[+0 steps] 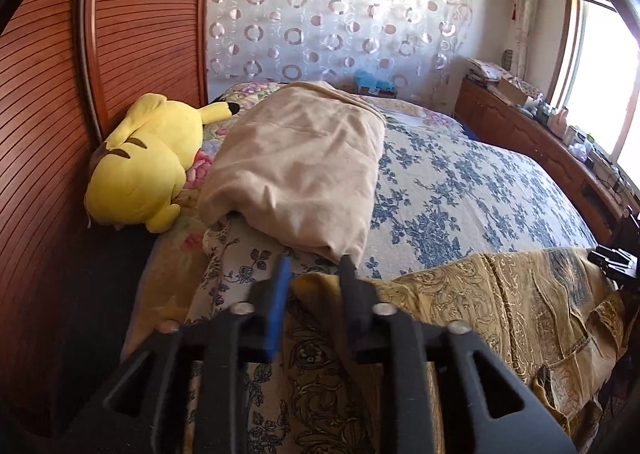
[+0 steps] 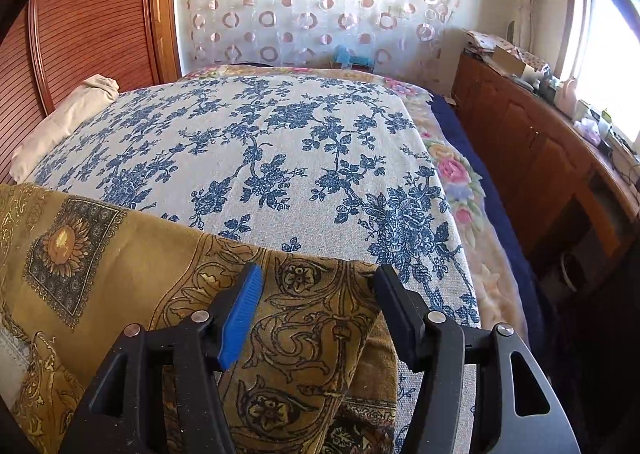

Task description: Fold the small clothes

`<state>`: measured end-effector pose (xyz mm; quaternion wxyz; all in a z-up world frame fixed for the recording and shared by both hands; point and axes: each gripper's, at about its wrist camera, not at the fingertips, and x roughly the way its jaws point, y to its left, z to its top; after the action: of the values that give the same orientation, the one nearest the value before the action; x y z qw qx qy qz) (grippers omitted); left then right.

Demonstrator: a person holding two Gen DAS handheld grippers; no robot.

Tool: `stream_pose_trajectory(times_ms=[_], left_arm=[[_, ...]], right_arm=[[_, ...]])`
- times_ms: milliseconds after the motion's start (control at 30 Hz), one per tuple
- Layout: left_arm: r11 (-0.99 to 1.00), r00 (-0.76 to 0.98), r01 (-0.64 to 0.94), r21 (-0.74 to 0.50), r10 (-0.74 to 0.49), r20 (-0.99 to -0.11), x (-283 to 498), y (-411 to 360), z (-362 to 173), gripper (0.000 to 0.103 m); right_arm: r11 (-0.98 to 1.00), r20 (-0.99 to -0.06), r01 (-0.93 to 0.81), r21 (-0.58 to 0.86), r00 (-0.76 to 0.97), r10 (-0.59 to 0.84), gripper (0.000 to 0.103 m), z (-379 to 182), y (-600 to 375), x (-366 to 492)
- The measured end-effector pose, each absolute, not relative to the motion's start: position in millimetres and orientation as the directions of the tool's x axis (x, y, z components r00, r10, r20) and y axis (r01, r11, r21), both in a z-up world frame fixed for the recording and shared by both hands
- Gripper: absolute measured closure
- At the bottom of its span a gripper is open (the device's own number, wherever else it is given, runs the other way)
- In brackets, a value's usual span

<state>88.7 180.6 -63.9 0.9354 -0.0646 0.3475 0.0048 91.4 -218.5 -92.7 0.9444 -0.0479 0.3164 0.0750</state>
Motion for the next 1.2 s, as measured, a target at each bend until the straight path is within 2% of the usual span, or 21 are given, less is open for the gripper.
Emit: stream_pose_trajectory(times_ms=[33,100,233,367,700,900,1000,1200], left_arm=[[0.993,0.753,-0.036,-0.116,-0.049,-0.656,91.2,177.6,-65.3,0.053],[0.994,0.728,-0.011,-0.110,-0.068,-0.682,96.6,173.0,-69.8,0.044],[0.998,0.675,-0.031,-0.050,-0.016,-0.738,108.0,168.2,-85.8,0.043],[0.997,0.633,-0.046,-0.064,-0.020,-0.774,111.1,174.1,-101.0,0.039],[0.999,0.662,-0.031,-0.021,0.005,-0.750,105.1,164.6,-102.4,0.041],[0.999,0.667,-0.029,-0.023,0.002,-0.745,104.1,164.6,-103.3,0.041],[0.999,0.669,-0.028,-0.025,0.000,-0.743,104.0,164.8,-103.9,0.041],[0.999,0.670,-0.029,-0.026,0.000,-0.742,104.6,164.5,-103.9,0.040]], right_arm=[[0.984,-0.605,-0.172,-0.043,0.789,0.111,0.042,-92.7,-218.5,91.4],[0.984,-0.605,-0.172,-0.044,0.789,0.111,0.042,-92.7,-218.7,91.4],[0.984,-0.605,-0.173,-0.043,0.789,0.112,0.042,-92.8,-218.8,91.4],[0.984,-0.604,-0.173,-0.043,0.789,0.112,0.042,-93.0,-219.0,91.3],[0.984,-0.603,-0.172,-0.039,0.789,0.114,0.041,-93.0,-219.3,90.5],[0.984,-0.602,-0.177,0.019,0.783,0.153,0.037,-88.5,-228.1,89.5],[0.990,-0.596,-0.140,0.026,0.793,0.128,0.036,-86.1,-241.3,87.5],[0.989,-0.643,-0.143,0.042,0.754,0.136,0.035,-91.9,-255.5,95.0]])
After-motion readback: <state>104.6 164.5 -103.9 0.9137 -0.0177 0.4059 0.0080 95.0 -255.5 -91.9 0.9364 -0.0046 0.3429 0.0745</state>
